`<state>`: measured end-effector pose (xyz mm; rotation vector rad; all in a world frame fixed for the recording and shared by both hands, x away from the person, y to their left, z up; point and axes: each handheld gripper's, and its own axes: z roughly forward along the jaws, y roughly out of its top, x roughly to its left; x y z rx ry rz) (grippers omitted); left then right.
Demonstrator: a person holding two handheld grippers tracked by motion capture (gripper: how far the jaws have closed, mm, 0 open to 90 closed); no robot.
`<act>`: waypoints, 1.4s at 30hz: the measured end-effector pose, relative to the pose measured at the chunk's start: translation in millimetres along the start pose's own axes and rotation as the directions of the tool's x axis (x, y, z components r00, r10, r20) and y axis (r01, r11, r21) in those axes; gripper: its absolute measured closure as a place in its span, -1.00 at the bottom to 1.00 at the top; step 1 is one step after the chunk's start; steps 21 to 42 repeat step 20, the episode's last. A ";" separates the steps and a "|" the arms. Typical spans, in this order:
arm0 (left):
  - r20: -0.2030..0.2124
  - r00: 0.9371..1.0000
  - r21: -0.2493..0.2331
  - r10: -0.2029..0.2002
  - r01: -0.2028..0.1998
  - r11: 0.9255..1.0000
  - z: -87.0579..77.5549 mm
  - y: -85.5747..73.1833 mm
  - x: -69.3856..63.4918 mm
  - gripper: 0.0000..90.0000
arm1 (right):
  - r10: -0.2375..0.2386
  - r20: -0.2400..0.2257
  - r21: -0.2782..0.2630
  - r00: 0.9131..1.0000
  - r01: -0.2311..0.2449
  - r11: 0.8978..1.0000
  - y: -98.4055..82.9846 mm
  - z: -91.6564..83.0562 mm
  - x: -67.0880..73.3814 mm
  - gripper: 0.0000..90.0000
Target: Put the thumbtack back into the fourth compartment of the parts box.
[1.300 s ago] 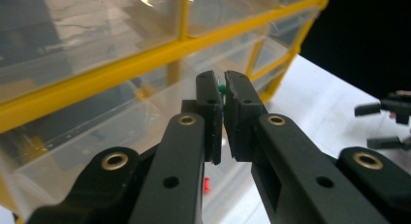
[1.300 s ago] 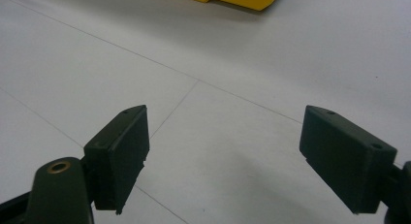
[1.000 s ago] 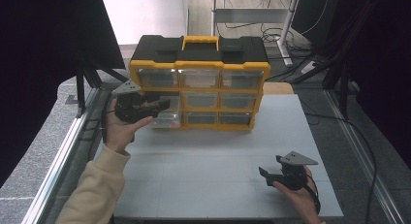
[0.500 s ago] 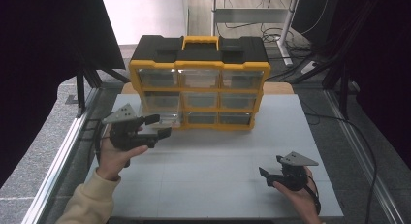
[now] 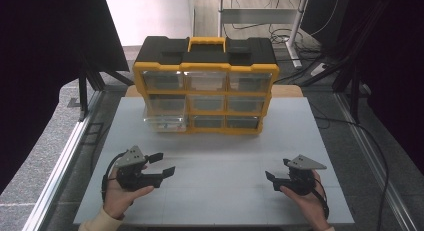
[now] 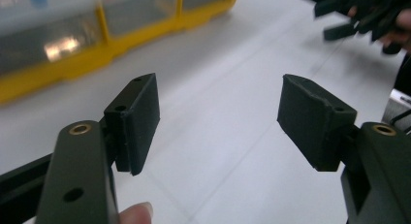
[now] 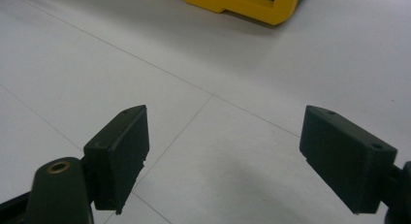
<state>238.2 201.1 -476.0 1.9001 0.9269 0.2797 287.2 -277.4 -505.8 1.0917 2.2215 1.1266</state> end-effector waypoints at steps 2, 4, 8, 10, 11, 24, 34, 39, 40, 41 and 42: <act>-0.013 1.000 0.013 -0.010 0.010 1.000 3.5 -7.5 3.4 -0.31 | 0.000 -0.008 0.004 1.000 0.000 1.000 -0.6 1.9 -0.7 -0.60; -0.051 0.999 0.031 0.004 -0.002 1.000 7.1 -12.7 6.5 -0.31 | -0.003 -0.007 0.008 1.000 0.003 1.000 -0.3 3.0 -1.0 -0.59; -0.068 0.998 0.036 0.003 -0.001 0.999 10.4 -18.7 11.7 -0.31 | -0.015 -0.018 0.004 1.000 0.015 1.000 0.9 5.4 -0.4 -0.59; -0.067 0.998 0.037 -0.001 0.004 0.999 11.0 -19.9 13.1 -0.31 | -0.014 -0.021 0.007 1.000 0.014 1.000 1.0 6.6 -0.2 -0.59; -0.071 0.997 0.039 0.005 -0.002 0.999 11.3 -20.0 13.2 -0.31 | -0.016 -0.018 0.009 1.000 0.016 1.000 1.1 7.0 -0.3 -0.59; -0.079 0.997 0.031 0.017 -0.015 0.999 13.1 -17.6 14.5 -0.31 | -0.002 -0.023 0.005 1.000 0.002 1.000 0.5 5.4 -0.5 -0.59; -0.079 0.997 0.031 0.017 -0.015 0.999 13.1 -17.6 14.5 -0.31 | -0.002 -0.023 0.005 1.000 0.002 1.000 0.5 5.4 -0.5 -0.59; -0.079 0.997 0.031 0.017 -0.015 0.999 13.1 -17.6 14.5 -0.31 | -0.002 -0.023 0.005 1.000 0.002 1.000 0.5 5.4 -0.5 -0.59; -0.079 0.997 0.031 0.017 -0.015 0.999 13.1 -17.6 14.5 -0.31 | -0.002 -0.023 0.005 1.000 0.002 1.000 0.5 5.4 -0.5 -0.59; -0.079 0.997 0.031 0.017 -0.015 0.999 13.1 -17.6 14.5 -0.31 | -0.002 -0.023 0.005 1.000 0.002 1.000 0.5 5.4 -0.5 -0.59; -0.079 0.997 0.031 0.017 -0.015 0.999 13.1 -17.6 14.5 -0.31 | -0.002 -0.023 0.005 1.000 0.002 1.000 0.5 5.4 -0.5 -0.59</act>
